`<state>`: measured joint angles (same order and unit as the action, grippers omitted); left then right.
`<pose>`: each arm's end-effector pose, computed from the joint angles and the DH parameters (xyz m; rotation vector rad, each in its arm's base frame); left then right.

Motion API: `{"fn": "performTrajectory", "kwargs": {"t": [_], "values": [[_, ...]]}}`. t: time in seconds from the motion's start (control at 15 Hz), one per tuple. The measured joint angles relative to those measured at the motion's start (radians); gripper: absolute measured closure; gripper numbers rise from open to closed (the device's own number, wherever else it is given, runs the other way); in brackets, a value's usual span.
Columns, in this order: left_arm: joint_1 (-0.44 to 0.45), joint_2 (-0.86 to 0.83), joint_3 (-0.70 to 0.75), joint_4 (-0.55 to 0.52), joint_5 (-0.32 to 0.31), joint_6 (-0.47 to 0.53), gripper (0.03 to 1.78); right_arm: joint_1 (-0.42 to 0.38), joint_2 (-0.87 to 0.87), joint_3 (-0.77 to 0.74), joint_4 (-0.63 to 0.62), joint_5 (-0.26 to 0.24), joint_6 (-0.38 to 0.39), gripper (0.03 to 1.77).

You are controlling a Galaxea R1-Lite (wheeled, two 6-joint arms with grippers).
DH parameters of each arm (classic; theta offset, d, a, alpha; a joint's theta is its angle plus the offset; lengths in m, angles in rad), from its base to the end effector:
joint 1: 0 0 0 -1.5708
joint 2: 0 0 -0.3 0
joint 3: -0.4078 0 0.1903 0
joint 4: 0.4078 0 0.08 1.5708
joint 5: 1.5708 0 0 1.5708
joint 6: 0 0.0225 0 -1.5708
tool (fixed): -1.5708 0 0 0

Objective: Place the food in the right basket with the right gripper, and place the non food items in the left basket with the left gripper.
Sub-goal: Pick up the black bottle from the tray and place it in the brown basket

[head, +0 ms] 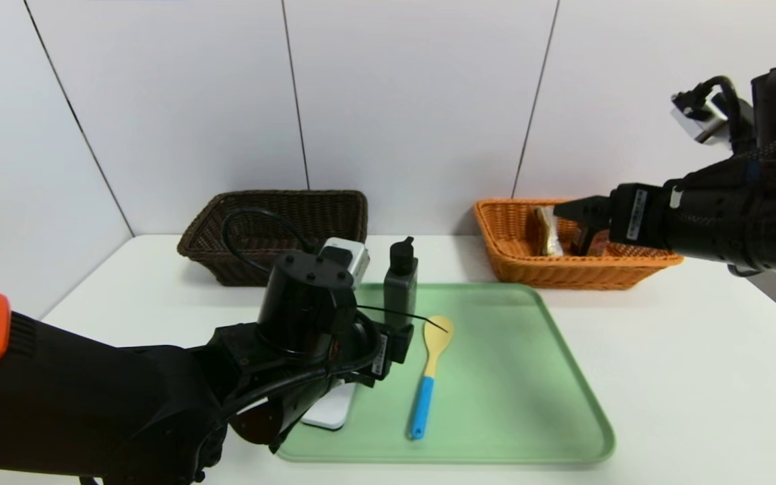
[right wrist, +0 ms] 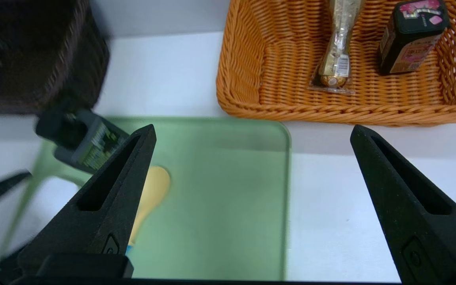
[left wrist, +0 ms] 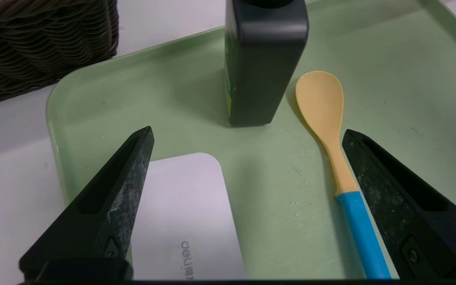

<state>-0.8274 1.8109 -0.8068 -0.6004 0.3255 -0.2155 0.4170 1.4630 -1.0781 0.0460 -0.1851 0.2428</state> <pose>0.2232 -0.2322 0.1447 0.0134 0.3924 -0.4544 0.2309 0.0978 0.2600 0.1102 0.4370 0.1766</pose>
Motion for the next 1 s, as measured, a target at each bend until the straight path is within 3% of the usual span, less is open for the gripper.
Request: {"fn": "performTrajectory", "kwargs": {"t": [0.2, 0.33, 0.53, 1.0], "values": [[-0.003, 0.026, -0.015, -0.002, -0.002, 0.005, 0.12, -0.024, 0.01, 0.088, -0.025, 0.132, -0.224, 0.1], [-0.004, 0.046, -0.039, -0.003, -0.001, 0.004, 0.12, -0.044, 0.024, 0.114, -0.081, 0.172, -0.318, 0.1], [-0.002, 0.083, -0.078, -0.006, 0.006, -0.001, 0.12, -0.057, 0.039, 0.135, -0.156, 0.173, -0.324, 0.1], [0.009, 0.208, -0.189, -0.098, 0.05, 0.003, 0.12, -0.065, 0.039, 0.183, -0.17, 0.169, -0.323, 0.1]]}}
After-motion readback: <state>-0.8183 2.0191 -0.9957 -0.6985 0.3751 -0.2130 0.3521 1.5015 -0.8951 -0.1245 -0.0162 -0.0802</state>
